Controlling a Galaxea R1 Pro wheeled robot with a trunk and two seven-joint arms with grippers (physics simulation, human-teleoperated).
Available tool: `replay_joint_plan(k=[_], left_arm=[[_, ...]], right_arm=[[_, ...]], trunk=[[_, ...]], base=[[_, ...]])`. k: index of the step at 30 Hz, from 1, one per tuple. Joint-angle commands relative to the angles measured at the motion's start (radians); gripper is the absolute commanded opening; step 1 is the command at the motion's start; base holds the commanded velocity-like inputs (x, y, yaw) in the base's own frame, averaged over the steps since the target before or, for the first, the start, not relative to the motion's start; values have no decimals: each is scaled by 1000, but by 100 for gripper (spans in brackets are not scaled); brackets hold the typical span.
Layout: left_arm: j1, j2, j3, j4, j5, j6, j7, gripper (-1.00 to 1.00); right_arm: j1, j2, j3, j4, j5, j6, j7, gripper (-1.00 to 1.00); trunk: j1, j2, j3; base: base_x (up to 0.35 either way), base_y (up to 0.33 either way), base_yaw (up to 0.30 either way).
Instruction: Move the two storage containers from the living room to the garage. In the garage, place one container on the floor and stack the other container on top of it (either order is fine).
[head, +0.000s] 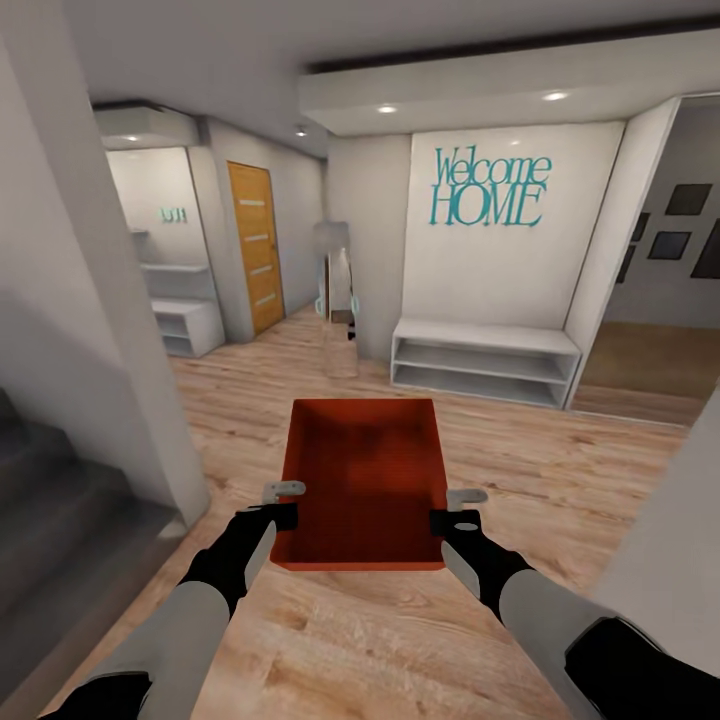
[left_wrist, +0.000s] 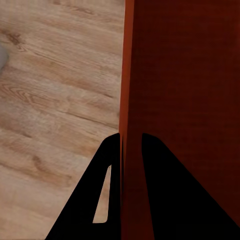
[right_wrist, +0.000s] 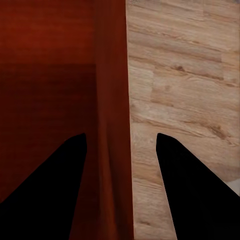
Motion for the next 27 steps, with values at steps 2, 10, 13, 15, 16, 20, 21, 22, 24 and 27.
replay_joint_plan(k=[2, 10, 13, 15, 16, 20, 21, 22, 24, 27], left_arm=[[-1, -2, 11, -3, 18, 4, -1, -100], [-1, -2, 11, -2, 18, 4, -1, -100], [-1, -2, 11, -2, 18, 4, -1, -100], [-2, -2, 11, -3, 18, 4, -1, -100], [-1, -2, 11, -3, 18, 4, -1, -100], [-2, -2, 11, -3, 18, 4, -1, -100], [-1, -2, 11, -3, 18, 4, 0, -100], [-1, -2, 11, -3, 18, 4, 0, -100], [-1, -2, 11, -3, 18, 4, 0, -100], [-1, -2, 11, -3, 18, 4, 0, -100]], right_arm=[[0, -1, 10, 0, -1, 6, -19, -100], [0, 0, 10, 0, -1, 6, -19, -100], [0, 0, 10, 0, -1, 6, -19, -100], [0, 1, 10, 0, -1, 6, -19, -100], [0, 1, 11, 0, -1, 6, -19, -100], [0, 1, 10, 0, 0, 6, -19, -100], [0, 1, 11, 0, 0, 6, -19, -100], [0, 1, 10, 0, 0, 6, -19, -100], [0, 1, 10, 0, 0, 6, -19, -100], [0, 1, 11, 0, 0, 6, -19, -100]], trunk=[[1, -2, -2], [1, -2, -2], [1, -2, -2], [1, -2, -2], [1, -2, -2], [1, -2, -2], [1, -2, -2], [1, -2, -2], [1, -2, -2], [1, -2, -2]], base=[[322, 0, 0], [322, 0, 0], [322, 0, 0], [322, 0, 0], [322, 0, 0], [322, 0, 0], [322, 0, 0], [322, 0, 0], [322, 0, 0], [322, 0, 0]])
